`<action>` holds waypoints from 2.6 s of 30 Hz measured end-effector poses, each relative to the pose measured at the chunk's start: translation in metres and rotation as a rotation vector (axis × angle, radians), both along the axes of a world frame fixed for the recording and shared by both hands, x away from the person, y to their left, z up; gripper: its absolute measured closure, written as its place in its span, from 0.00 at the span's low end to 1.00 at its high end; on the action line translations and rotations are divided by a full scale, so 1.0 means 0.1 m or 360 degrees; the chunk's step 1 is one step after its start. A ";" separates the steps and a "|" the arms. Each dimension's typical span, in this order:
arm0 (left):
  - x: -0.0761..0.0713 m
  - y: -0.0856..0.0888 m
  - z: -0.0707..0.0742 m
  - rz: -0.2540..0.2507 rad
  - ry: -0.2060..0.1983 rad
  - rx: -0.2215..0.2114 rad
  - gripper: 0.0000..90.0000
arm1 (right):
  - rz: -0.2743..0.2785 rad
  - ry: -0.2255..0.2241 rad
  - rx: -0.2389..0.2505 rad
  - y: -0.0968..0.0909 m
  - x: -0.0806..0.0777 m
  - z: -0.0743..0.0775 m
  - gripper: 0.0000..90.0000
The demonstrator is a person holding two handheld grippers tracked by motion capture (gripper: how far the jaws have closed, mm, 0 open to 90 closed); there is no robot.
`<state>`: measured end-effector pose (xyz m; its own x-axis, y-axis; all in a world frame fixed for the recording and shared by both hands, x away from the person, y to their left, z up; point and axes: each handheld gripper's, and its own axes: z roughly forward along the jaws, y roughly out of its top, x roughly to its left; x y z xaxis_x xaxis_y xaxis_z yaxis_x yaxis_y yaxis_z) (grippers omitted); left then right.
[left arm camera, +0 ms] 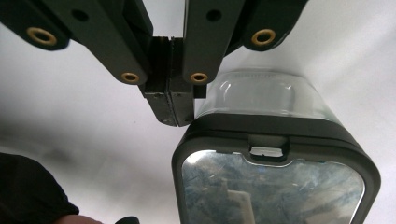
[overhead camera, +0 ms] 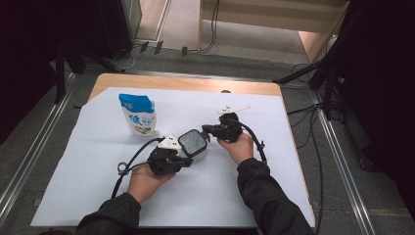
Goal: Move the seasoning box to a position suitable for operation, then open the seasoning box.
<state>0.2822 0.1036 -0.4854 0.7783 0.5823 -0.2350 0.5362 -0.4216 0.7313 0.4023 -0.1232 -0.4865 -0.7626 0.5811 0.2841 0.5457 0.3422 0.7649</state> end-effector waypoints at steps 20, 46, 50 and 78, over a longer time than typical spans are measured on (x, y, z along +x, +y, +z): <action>0.14 0.19 0.02 -0.0024 0.0065 0.0014 1.00 | -0.0030 0.0009 -0.0021 -0.09 -0.18 0.02 1.00; 0.29 0.60 0.13 -0.0100 0.0129 -0.0096 0.57 | -0.0070 -0.0016 -0.0012 -0.33 -0.45 0.15 1.00; 0.33 0.63 0.15 -0.0141 0.0074 -0.0124 0.43 | -0.0064 -0.0018 -0.0017 -0.37 -0.54 0.18 1.00; 0.63 0.46 0.24 -0.0299 -0.0028 -0.0061 0.18 | -0.0028 0.0019 -0.0049 -0.38 -0.76 0.13 1.00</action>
